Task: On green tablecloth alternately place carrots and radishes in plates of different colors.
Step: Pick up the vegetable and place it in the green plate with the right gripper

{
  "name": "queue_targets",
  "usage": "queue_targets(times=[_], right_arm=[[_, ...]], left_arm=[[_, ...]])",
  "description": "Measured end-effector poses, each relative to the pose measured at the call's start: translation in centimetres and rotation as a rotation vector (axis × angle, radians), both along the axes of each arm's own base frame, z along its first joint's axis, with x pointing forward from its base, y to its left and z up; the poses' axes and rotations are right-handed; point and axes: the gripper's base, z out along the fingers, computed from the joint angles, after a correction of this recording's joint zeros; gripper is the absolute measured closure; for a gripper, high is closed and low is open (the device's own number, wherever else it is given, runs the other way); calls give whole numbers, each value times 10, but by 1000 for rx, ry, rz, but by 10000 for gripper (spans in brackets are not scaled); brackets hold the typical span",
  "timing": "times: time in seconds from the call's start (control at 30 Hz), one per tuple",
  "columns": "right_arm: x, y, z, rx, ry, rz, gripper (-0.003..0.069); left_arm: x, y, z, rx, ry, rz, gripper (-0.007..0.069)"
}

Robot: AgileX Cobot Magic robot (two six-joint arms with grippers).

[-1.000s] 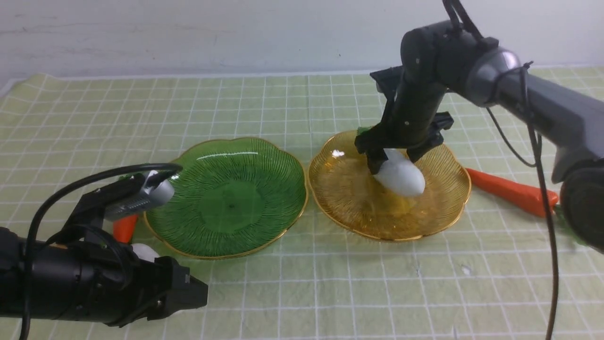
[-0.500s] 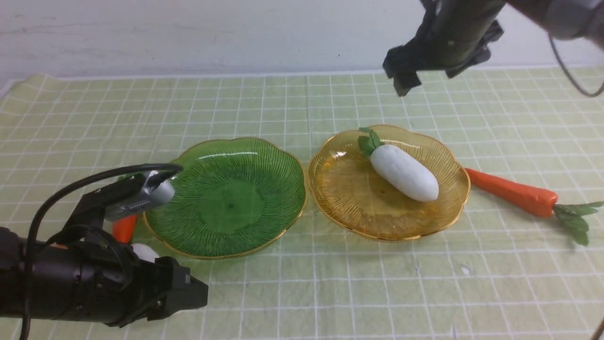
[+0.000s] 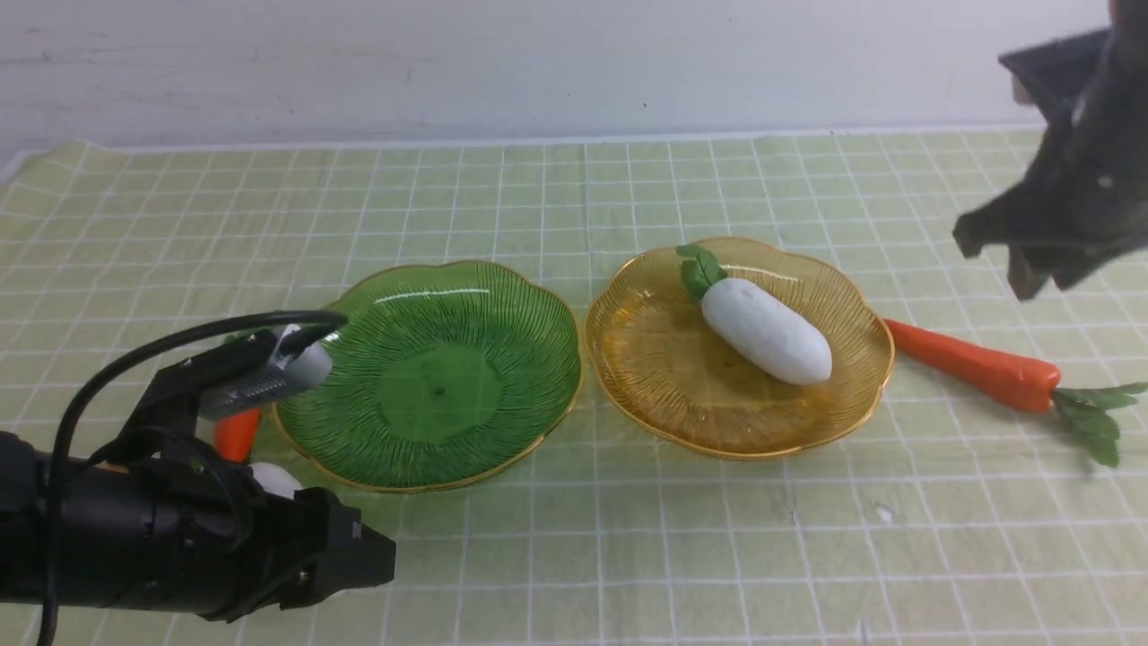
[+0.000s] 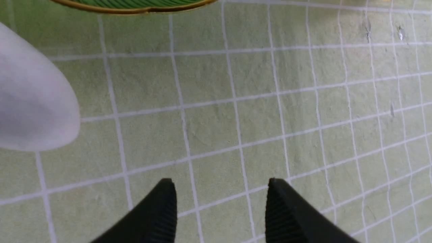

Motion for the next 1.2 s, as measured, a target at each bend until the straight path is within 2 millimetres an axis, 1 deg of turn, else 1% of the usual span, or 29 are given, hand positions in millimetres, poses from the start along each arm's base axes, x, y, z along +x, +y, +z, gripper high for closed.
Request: queue_targets(times=[0.1, 0.23, 0.27, 0.33, 0.37, 0.4, 0.43, 0.5, 0.53, 0.63, 0.7, 0.73, 0.77, 0.8, 0.83, 0.87, 0.9, 0.93, 1.0, 1.2], right_arm=[[4, -11, -24, -2, 66, -31, 640], [13, -15, -47, -37, 117, -15, 667], [14, -16, -49, -42, 123, -13, 667], [18, -16, -62, -59, 153, 8, 662], [19, -16, -64, -62, 155, 12, 660], [21, -17, -72, -70, 163, 26, 638], [22, -17, -73, -70, 165, 28, 631], [24, -16, -78, -69, 162, 34, 573], [25, -16, -78, -68, 161, 34, 573], [29, -15, -77, -63, 108, 46, 426], [31, -15, -77, -61, 88, 50, 351], [32, -15, -77, -60, 75, 53, 289], [32, -15, -77, -59, 74, 53, 281], [33, -15, -77, -59, 70, 54, 249], [33, -15, -76, -59, 65, 55, 193], [33, -15, -76, -60, 63, 56, 160], [34, -15, -76, -62, 62, 57, 155], [34, -16, -76, -70, 56, 61, 132], [35, -16, -76, -80, 45, 68, 111], [41, -16, -74, -88, -17, 86, 104]], left_arm=[[0, 0, 0, 0, 0, 0, 293], [0, 0, 0, 0, 0, 0, 293], [0, 0, 0, 0, 0, 0, 293], [0, 0, 0, -1, 3, -3, 293], [0, 0, 0, -1, 4, -3, 293], [-1, -1, 0, -4, 12, -10, 293], [-1, -1, 0, -4, 12, -10, 293], [-2, -1, 0, -5, 15, -13, 293], [-2, -1, 0, -5, 15, -13, 293], [-2, -1, 0, -6, 16, -14, 293], [-2, -1, 0, -6, 16, -14, 293], [-2, -1, 0, -6, 16, -14, 293], [-2, -1, 0, -6, 16, -14, 293], [-2, -1, 0, -6, 16, -14, 293], [-2, -1, 0, -6, 16, -14, 293], [-2, -1, 0, -6, 16, -14, 293], [-2, -1, 0, -6, 16, -14, 293], [-2, -1, 0, -6, 17, -13, 293], [-1, -1, 1, -9, 16, -9, 293], [7, -2, 15, -16, -31, -10, 293]])
